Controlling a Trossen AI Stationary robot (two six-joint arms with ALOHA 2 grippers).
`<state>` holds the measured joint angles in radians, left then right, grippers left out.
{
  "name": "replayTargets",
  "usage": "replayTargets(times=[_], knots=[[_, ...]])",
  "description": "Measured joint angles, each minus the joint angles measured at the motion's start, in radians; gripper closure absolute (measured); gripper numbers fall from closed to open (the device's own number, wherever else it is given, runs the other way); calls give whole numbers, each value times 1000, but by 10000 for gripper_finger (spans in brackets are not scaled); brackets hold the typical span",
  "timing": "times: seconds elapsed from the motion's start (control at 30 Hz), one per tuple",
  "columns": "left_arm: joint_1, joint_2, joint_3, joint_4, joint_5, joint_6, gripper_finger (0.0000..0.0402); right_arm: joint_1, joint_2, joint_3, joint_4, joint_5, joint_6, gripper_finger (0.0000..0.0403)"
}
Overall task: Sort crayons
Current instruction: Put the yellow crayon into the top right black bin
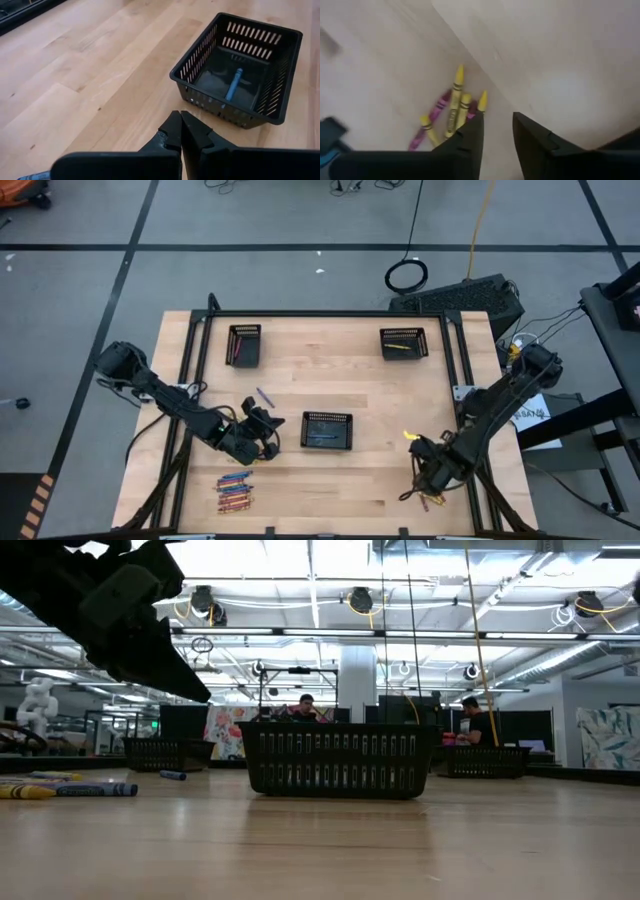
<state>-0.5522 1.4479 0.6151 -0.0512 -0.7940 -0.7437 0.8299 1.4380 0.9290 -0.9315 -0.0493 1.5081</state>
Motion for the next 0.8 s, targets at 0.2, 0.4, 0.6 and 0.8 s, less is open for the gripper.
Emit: replayTargets(times=[0.2, 0.4, 0.6, 0.8], knots=[[0, 0, 0, 0, 0, 0, 401, 23, 1, -122, 216, -7, 78, 296], [0, 0, 0, 0, -10, 0, 401, 30, 0, -144, 215, -6, 89, 299], [0, 0, 0, 0, -26, 16, 402, 30, 47, -156, 232, -4, 81, 306], [0, 0, 1, 0, -26, 19, 402, 30, 90, -152, 248, -1, 59, 307]])
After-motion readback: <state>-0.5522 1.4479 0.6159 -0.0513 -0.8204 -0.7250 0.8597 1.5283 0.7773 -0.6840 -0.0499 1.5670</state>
